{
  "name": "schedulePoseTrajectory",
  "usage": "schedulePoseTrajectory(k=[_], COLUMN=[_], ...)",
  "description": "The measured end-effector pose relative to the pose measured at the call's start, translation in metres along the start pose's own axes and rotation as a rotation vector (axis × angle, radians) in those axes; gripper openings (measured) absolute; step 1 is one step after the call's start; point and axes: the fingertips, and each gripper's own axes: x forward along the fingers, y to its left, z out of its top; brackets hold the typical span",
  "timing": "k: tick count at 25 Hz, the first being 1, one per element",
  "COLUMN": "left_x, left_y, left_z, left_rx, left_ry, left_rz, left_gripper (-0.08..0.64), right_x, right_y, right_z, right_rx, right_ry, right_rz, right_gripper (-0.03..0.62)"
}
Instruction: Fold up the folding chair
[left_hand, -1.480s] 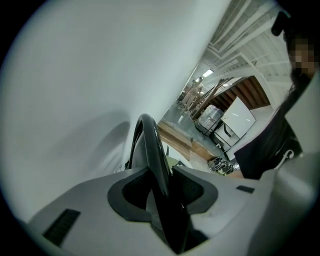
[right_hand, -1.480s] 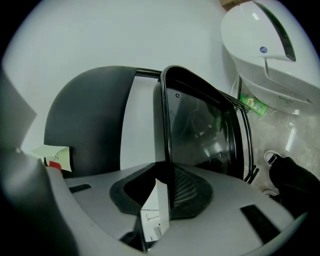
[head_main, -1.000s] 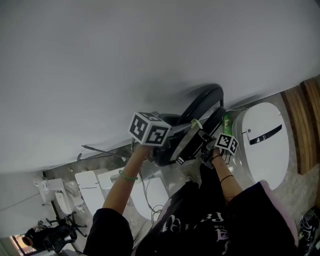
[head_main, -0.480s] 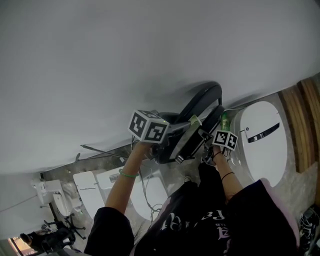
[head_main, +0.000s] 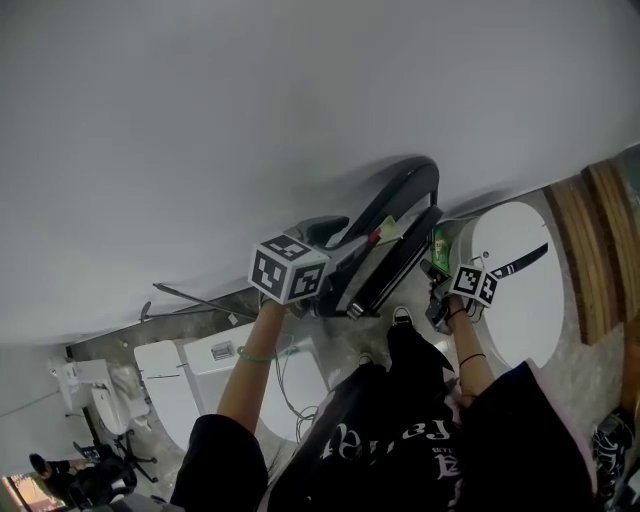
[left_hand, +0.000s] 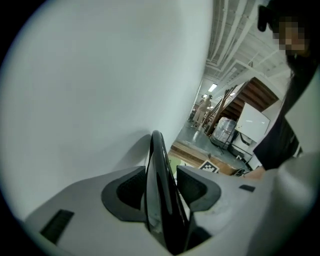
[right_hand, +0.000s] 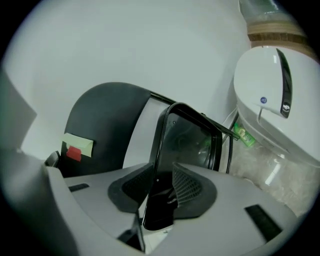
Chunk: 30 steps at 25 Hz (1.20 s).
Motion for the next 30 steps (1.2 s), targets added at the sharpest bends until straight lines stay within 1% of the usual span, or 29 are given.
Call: schedulePoseTrajectory(k=[2,4,7,10,15,18,21,24,26,30], left_x=[-0.012,-0.027,-0.047,-0.064,-0.09,-0.107,-0.125,-0.147,-0.161,-0.174], left_y=[-0.001,-0.006,-0.018,-0.031,-0.056,-0.07,-0.087,-0.109,-0.122,-0.145], left_z=[0.001,0.001,-0.002,-0.011,-0.037,-0.055,-0.078,-0.1,-0.113,-0.142], left_rx=[0.037,0.05,0.025,0.014,-0.014,-0.028,-0.067,-0.123,-0.142,-0.157], left_ry=[-0.021,-0.05,-0.108,-0.158,-0.211,-0.254,-0.297,-0.352,-0.379,-0.383], left_rz=[0.048,0.075,0.072,0.087,0.066,0.086,0.099,0.096,0.097,0.091], left_gripper=[0.184,0.184,0.184,0.184,0.183,0.179,0.148,0.125,0.1,0.051], right_x=[-0.016,-0.031,-0.046,-0.057,-0.066,-0.077,-0.087,-0.1,-0.109,-0.129], right_y=[0.005,0.014,0.034,0.057,0.1,0.129,0.154,0.17,0.178,0.177], right_z=[0.0,-0.002,-0.011,-0.024,-0.058,-0.083,-0.115,-0.151,-0.175,-0.217], right_rx=[-0.037,-0.099,-0.205,-0.266,-0.288,-0.285,-0.323,-0.343,-0.34,-0.338], right_ry=[-0.019,-0.039,-0.05,-0.056,-0.061,-0.074,-0.072,-0.061,-0.057,-0.043], right_rz=[-0.013,-0.021,-0.026,-0.006,0.061,0.111,0.152,0.167,0.18,0.175], right_gripper=[0.104,0.104,0.103,0.103,0.103,0.103,0.103,0.1,0.092,0.087])
